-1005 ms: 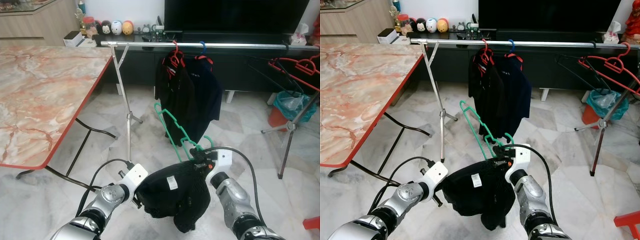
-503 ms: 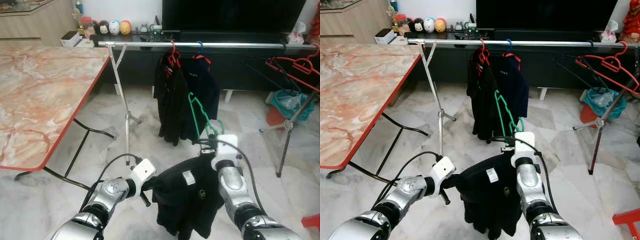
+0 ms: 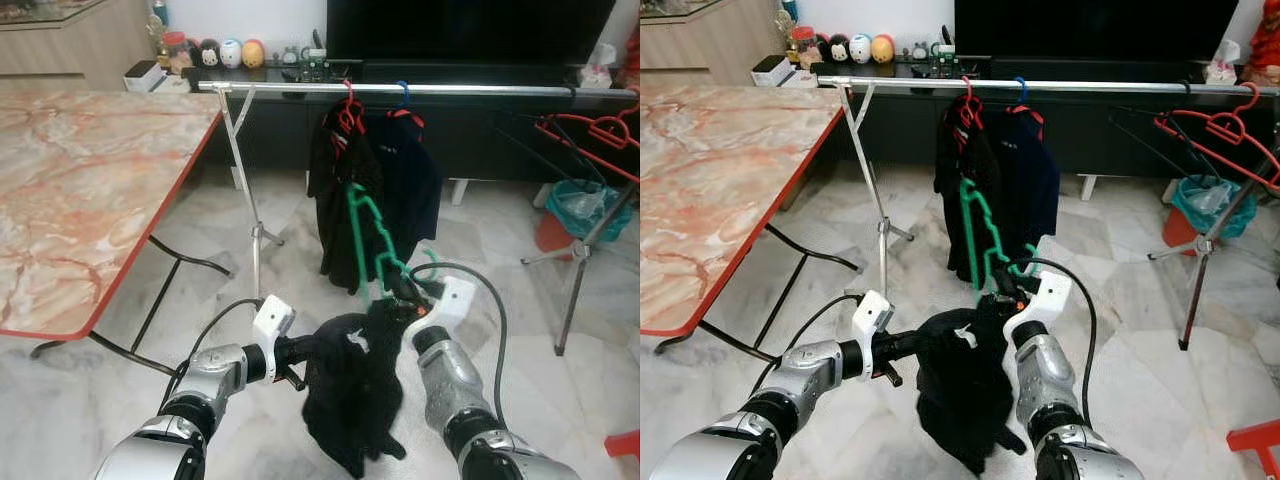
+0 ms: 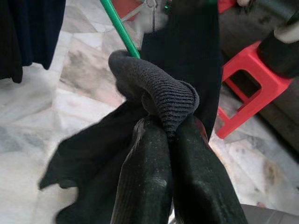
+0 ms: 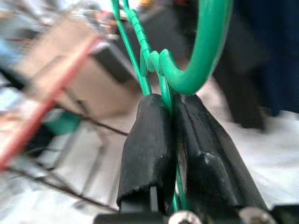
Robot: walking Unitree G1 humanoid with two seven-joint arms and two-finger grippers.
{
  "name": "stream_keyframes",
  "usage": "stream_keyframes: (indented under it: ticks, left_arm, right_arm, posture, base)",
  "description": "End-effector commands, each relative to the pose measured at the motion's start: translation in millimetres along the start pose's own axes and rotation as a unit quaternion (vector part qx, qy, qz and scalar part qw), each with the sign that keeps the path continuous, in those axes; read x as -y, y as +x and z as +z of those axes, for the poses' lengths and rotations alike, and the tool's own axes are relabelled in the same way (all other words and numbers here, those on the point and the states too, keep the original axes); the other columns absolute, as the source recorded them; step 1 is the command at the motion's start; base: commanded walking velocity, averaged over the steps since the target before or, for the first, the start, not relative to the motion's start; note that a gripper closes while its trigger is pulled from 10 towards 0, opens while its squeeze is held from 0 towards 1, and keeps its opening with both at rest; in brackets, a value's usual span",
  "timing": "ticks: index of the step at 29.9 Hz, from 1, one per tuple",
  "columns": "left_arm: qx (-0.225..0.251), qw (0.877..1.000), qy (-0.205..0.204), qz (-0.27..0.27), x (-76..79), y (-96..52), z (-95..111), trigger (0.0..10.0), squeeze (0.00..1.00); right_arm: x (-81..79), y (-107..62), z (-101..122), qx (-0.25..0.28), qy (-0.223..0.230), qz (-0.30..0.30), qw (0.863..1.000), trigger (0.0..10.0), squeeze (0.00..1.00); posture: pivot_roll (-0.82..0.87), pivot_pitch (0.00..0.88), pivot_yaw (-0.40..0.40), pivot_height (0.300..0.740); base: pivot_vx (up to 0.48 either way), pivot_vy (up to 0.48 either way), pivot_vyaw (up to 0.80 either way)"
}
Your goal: Hang hanger
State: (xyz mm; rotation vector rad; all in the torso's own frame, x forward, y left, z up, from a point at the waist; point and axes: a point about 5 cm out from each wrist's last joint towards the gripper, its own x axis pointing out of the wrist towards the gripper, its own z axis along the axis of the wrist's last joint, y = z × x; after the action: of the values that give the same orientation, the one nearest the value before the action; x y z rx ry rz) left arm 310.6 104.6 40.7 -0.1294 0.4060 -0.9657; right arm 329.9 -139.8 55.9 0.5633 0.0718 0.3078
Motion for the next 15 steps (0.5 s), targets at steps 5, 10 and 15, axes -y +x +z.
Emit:
stream_keyframes:
  ticks: [5, 10, 15]
  left_arm:
    - [0.009, 0.999, -0.013, -0.028, -0.7, -0.5, 9, 10.0, 0.0]
    - [0.009, 0.999, -0.021, -0.047, 1.2, -0.8, 9, 10.0, 0.0]
    - [-0.011, 1.0, 0.0, -0.02, -1.2, -2.2, 4, 10.0, 0.0]
  right_arm:
    - [-9.2, 6.3, 39, 0.059, 0.052, 0.165, 0.983, 10.0, 0.0]
    - [-20.8, 4.2, 50, 0.078, 0.083, 0.266, 0.957, 10.0, 0.0]
    - [-9.7, 13.9, 59, 0.11, 0.018, 0.132, 0.985, 10.0, 0.0]
  posture:
    - [0.11, 0.0, -0.004, 0.74]
    - [0.11, 0.0, -0.006, 0.74]
    - [0.12, 0.0, -0.005, 0.74]
  base:
    - [0.0, 0.0, 0.0]
    - [0.0, 0.0, 0.0]
    - [0.0, 0.0, 0.0]
